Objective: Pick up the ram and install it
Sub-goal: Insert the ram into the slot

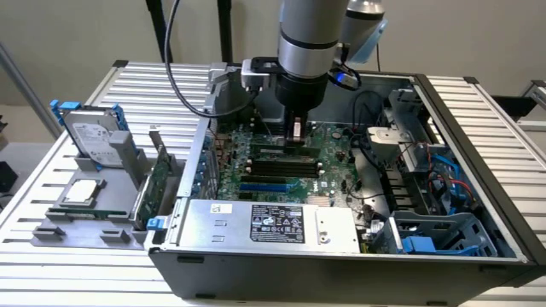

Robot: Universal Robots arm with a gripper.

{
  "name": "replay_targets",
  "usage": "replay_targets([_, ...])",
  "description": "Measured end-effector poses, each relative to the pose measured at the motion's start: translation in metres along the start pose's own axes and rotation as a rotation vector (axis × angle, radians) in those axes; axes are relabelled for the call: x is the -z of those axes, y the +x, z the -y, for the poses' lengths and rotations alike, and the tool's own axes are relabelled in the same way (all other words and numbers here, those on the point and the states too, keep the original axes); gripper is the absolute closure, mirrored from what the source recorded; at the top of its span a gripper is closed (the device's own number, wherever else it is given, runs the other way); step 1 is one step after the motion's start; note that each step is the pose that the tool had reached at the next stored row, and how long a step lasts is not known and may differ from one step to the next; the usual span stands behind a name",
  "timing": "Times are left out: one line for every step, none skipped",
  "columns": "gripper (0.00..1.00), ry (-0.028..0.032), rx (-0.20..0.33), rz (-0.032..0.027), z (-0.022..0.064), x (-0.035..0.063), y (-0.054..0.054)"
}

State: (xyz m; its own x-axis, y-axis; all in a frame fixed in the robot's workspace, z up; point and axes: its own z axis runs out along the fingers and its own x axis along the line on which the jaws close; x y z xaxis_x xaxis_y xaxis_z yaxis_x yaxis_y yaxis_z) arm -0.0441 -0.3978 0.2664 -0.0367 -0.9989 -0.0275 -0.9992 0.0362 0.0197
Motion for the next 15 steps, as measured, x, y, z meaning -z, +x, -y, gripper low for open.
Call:
replay_targets([1.00,0.0000,0.000,-0.0001,0.0006,-0.0018,0.000])
replay_targets([1.00,0.0000,0.000,-0.0005,0.0014,-0.0036,0.000])
replay_targets([1.00,0.0001,0.000,-0.0013,0.0021,-0.0054,0.000])
replay_targets([1.00,0.0001,0.000,-0.0024,0.0028,-0.0071,0.000])
replay_targets([1.00,0.0001,0.000,-0.0034,0.0034,-0.0089,0.000])
replay_targets([1.00,0.0002,0.000,-0.0045,0.0039,-0.0109,0.000])
replay_targets([1.00,0.0002,0.000,-0.0052,0.0042,-0.0127,0.000])
replay_targets([1.00,0.0003,0.000,-0.0058,0.0043,-0.0145,0.000])
replay_targets([1.00,0.0002,0.000,-0.0063,0.0044,-0.0163,0.000])
replay_targets([1.00,0.0003,0.000,-0.0067,0.0045,-0.0181,0.001])
replay_targets([1.00,0.0003,0.000,-0.0069,0.0046,-0.0199,0.001])
replay_targets([1.00,0.0003,0.000,-0.0071,0.0046,-0.0217,0.001])
replay_targets([1.00,0.0003,0.000,-0.0077,0.0047,-0.0234,0.002])
replay_targets([1.00,0.0004,0.000,-0.0083,0.0047,-0.0248,0.002])
replay_targets([1.00,0.0004,0.000,-0.0090,0.0047,-0.0255,0.002])
